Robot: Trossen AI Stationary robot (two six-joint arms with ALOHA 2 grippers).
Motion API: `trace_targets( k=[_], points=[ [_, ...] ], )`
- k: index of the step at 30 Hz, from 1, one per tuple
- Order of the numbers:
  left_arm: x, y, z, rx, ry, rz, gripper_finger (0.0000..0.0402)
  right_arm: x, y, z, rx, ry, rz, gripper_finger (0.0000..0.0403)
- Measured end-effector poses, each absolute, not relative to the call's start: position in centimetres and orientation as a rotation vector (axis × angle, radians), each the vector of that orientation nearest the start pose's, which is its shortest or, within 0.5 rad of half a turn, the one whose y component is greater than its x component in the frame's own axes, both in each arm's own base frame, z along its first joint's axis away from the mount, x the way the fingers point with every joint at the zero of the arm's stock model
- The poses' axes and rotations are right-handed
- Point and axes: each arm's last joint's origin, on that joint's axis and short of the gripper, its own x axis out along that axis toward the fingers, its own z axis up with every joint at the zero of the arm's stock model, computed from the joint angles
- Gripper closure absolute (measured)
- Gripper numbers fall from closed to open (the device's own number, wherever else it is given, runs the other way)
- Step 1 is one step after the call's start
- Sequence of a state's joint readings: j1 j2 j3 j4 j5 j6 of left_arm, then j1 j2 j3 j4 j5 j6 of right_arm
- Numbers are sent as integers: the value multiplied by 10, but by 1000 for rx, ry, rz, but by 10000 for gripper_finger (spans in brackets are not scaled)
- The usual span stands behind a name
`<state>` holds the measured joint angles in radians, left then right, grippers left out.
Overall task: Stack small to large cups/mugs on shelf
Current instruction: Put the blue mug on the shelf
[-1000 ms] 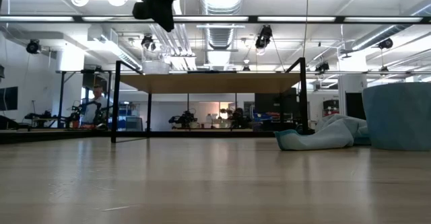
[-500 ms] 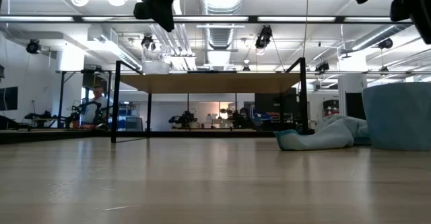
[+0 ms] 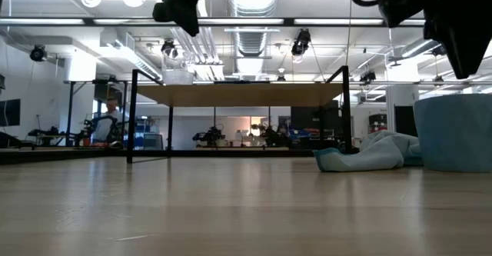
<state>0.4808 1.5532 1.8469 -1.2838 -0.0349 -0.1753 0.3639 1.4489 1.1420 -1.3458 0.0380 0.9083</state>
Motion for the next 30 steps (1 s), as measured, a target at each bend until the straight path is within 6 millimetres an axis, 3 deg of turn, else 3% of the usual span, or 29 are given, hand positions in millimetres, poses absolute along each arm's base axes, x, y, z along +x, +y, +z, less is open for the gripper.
trace_targets(
  k=[9,20,30],
  points=[
    [254,130,415,-375,936,544,343,217,69,237,423,1584,-537,216],
    [254,130,415,-375,935,544,343,218,68,236,463,1566,-558,216],
    [254,130,415,-376,934,543,343,219,67,236,675,1481,-779,216]
  ],
)
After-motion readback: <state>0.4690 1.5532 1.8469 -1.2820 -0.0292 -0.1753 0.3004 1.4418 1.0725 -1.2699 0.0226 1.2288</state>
